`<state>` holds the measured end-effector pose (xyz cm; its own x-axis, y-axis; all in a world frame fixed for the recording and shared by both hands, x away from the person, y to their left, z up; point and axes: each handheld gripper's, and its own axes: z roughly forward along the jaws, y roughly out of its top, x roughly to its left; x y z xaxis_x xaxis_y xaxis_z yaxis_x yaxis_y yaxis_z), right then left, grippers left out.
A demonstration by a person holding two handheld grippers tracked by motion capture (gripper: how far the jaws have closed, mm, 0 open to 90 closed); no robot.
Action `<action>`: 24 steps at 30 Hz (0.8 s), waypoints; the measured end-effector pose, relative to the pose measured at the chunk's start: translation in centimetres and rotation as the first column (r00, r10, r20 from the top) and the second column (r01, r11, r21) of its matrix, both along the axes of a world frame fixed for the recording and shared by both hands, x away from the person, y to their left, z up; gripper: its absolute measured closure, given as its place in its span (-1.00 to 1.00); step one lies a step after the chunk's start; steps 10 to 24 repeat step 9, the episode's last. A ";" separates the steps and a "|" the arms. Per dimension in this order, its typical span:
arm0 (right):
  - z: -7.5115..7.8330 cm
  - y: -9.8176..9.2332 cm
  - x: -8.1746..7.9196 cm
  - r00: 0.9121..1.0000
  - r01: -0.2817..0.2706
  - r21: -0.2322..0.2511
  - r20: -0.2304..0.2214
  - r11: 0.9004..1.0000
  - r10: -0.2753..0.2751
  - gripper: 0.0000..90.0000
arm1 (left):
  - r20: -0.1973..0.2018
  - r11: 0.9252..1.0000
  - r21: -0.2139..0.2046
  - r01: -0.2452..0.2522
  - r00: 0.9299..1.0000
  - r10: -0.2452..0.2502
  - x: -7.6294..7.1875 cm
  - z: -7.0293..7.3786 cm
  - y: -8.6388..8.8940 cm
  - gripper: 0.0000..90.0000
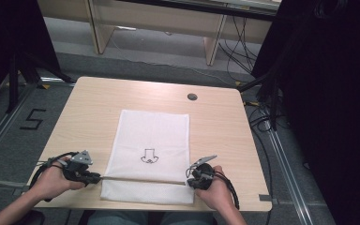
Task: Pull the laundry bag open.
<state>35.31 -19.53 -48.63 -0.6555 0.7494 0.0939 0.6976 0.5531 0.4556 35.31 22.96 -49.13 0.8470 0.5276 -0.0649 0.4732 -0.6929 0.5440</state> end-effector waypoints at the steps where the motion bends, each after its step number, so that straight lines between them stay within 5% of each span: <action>1: 0.1 0.1 -0.1 1.000 0.000 -0.008 -0.005 1.000 0.000 1.00 | -0.004 1.000 -0.012 0.000 1.000 0.000 0.0 -0.1 0.0 0.82; 2: 0.1 0.1 0.0 1.000 -0.016 -0.014 0.002 1.000 0.016 1.00 | 0.026 0.999 -0.014 0.036 0.999 -0.036 0.1 0.1 0.1 0.81; 3: 0.1 0.0 -0.1 1.000 -0.023 -0.006 0.008 1.000 0.023 0.97 | 0.034 0.994 -0.097 -0.043 0.998 0.047 -0.1 -0.1 -0.1 0.71; 4: 0.2 -0.1 -0.1 1.000 -0.020 0.013 0.006 1.000 0.020 0.81 | 0.043 0.988 -0.146 -0.054 0.997 0.061 -0.1 -0.1 -0.1 0.43; 5: 0.6 -0.2 -0.4 1.000 0.012 0.022 -0.010 1.000 -0.012 0.63 | 0.050 0.976 -0.208 -0.060 0.996 0.072 -0.1 0.1 0.0 0.17; 7: 1.3 -0.8 -0.7 0.998 -0.001 0.068 0.064 0.998 -0.003 0.56 | 0.066 0.953 -0.292 -0.079 0.993 0.102 0.1 0.5 0.2 -0.02; 8: 1.4 -1.0 -0.7 0.997 0.004 0.073 0.072 0.997 -0.009 0.55 | 0.073 0.929 -0.358 -0.097 0.989 0.132 0.3 0.7 0.3 -0.05; 9: 1.6 -1.5 -0.7 0.995 0.011 0.083 0.099 0.997 -0.020 0.53 | 0.080 0.918 -0.382 -0.103 0.986 0.144 0.6 0.9 0.5 -0.08; 24: 1.6 -1.5 -0.7 0.995 0.011 0.083 0.099 0.997 -0.020 0.53 | 0.080 0.918 -0.382 -0.103 0.986 0.144 0.6 0.9 0.5 -0.08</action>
